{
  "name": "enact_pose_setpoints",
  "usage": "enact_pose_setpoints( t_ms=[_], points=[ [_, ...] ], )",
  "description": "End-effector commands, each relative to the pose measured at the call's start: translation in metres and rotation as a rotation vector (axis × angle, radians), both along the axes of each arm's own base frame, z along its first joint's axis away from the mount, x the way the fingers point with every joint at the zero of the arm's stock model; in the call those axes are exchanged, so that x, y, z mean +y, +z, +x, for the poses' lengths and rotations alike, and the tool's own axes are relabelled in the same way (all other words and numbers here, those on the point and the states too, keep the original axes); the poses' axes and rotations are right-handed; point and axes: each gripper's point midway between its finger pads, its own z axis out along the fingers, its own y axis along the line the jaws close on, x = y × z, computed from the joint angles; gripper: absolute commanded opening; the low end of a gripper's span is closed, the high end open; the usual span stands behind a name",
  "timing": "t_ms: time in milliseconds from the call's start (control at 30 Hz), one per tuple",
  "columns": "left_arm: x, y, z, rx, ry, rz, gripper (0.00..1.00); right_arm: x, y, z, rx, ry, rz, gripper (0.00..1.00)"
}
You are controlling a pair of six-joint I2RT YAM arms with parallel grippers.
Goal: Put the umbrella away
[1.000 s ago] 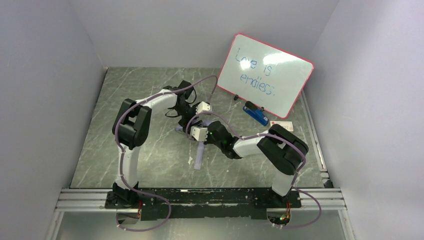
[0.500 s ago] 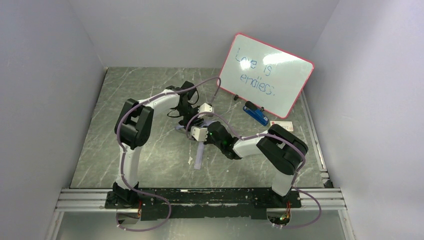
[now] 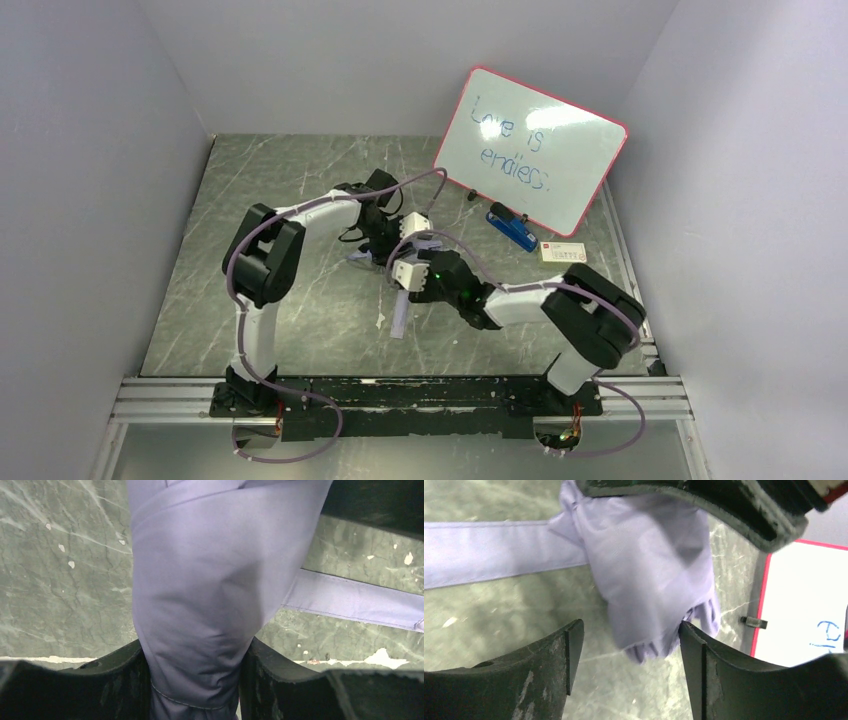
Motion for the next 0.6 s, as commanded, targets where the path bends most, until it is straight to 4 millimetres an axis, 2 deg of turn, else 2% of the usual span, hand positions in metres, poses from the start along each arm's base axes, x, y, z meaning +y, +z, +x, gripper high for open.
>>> enact_pose_setpoints(
  t_ms=[0, 133, 167, 233, 400, 567],
  points=[
    [0.04, -0.061, -0.004, 0.002, 0.119, 0.215, 0.05, -0.003, 0.012, -0.024, 0.056, 0.011, 0.117, 0.74],
    [0.045, -0.063, -0.004, -0.026, 0.142, 0.223, 0.05, -0.009, 0.054, -0.036, 0.034, -0.059, 0.38, 0.74],
    [0.046, -0.064, -0.005, -0.029, 0.143, 0.223, 0.05, -0.012, 0.072, -0.039, 0.02, -0.077, 0.468, 0.74],
    [0.048, -0.066, -0.007, -0.031, 0.149, 0.226, 0.05, -0.02, 0.087, -0.047, 0.027, -0.117, 0.595, 0.74],
    [0.054, -0.067, -0.01, -0.059, 0.179, 0.225, 0.05, -0.043, 0.112, -0.058, 0.07, -0.257, 0.846, 0.72],
    [0.061, -0.061, -0.005, -0.147, 0.226, 0.225, 0.05, -0.079, 0.129, -0.047, 0.049, -0.504, 1.009, 0.76]
  ],
)
